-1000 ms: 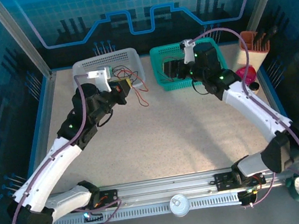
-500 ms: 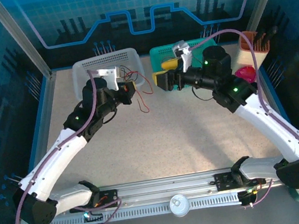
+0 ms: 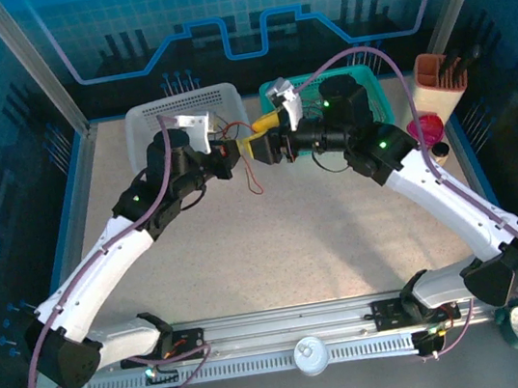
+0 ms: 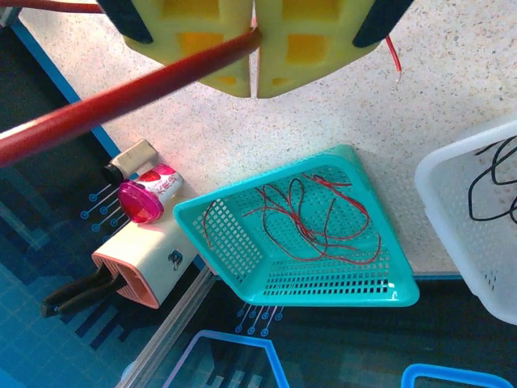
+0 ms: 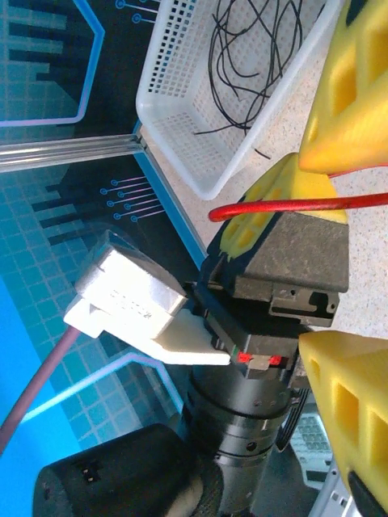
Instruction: Untangle the cables
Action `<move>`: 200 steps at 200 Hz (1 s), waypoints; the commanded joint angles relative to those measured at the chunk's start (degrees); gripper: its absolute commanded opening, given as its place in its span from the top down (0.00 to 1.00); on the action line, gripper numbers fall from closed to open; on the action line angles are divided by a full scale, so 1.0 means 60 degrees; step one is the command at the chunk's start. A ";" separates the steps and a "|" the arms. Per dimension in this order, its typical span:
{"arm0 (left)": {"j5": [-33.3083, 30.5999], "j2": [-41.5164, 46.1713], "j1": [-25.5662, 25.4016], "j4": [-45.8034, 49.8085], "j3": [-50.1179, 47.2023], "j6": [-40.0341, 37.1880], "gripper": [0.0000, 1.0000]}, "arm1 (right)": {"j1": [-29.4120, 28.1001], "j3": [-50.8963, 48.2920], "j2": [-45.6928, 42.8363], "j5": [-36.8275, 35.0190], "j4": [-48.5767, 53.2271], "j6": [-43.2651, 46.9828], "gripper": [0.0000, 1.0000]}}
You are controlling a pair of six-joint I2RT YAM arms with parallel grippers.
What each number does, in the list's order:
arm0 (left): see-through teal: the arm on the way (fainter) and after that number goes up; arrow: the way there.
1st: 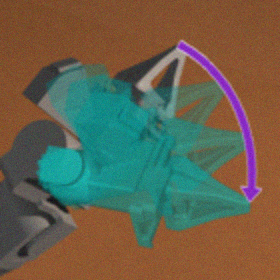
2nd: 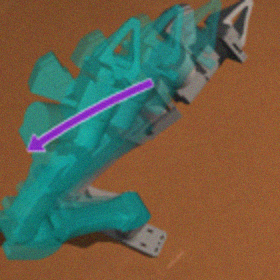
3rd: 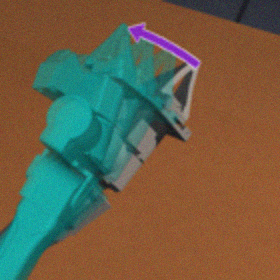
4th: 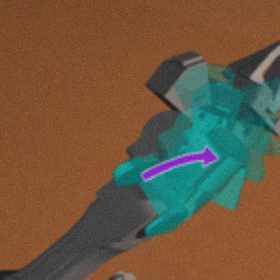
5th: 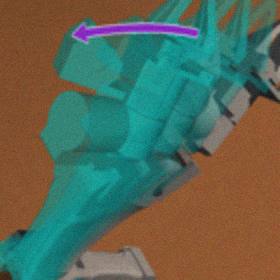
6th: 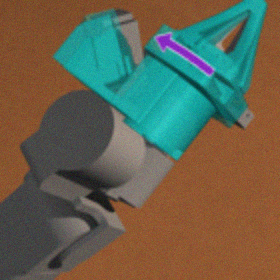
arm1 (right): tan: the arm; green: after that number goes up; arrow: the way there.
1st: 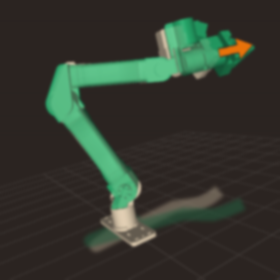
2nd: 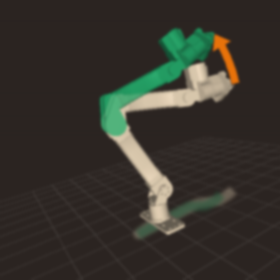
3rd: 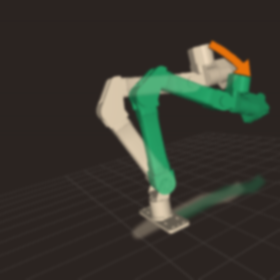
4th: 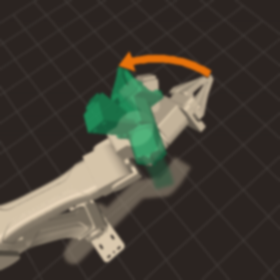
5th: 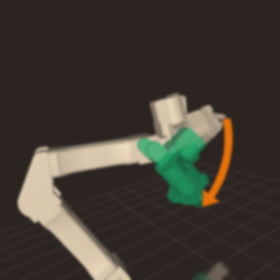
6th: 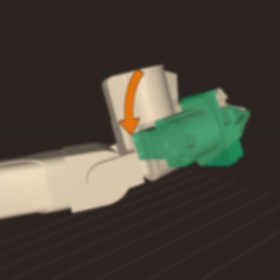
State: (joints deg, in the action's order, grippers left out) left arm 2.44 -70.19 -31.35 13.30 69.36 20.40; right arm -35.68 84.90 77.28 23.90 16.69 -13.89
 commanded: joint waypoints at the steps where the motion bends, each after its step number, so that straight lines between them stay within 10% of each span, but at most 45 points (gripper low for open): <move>1: 0.0238 -0.0020 -0.0077 0.0039 0.0377 -0.0264 1.00 | -0.0132 0.0370 0.0194 0.0220 0.0067 0.0089 0.54; 81: 0.0295 0.0009 -0.0117 -0.0018 0.0378 -0.0251 0.99 | -0.0123 0.0596 0.0276 -0.0082 0.0145 0.0131 1.00; 174: -0.0379 0.1023 -0.0105 -0.0254 -0.0911 -0.0247 0.11 | 0.0894 0.0994 0.0143 -0.1636 0.0401 -0.0267 1.00; 200: -0.0596 0.1514 -0.0105 -0.0185 -0.1223 -0.0262 0.01 | 0.1258 0.1076 0.0237 -0.2159 0.0454 -0.0333 1.00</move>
State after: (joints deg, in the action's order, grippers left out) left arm 1.10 -64.49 -31.68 12.69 63.44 19.29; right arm -29.98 89.06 79.33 15.11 18.90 -14.79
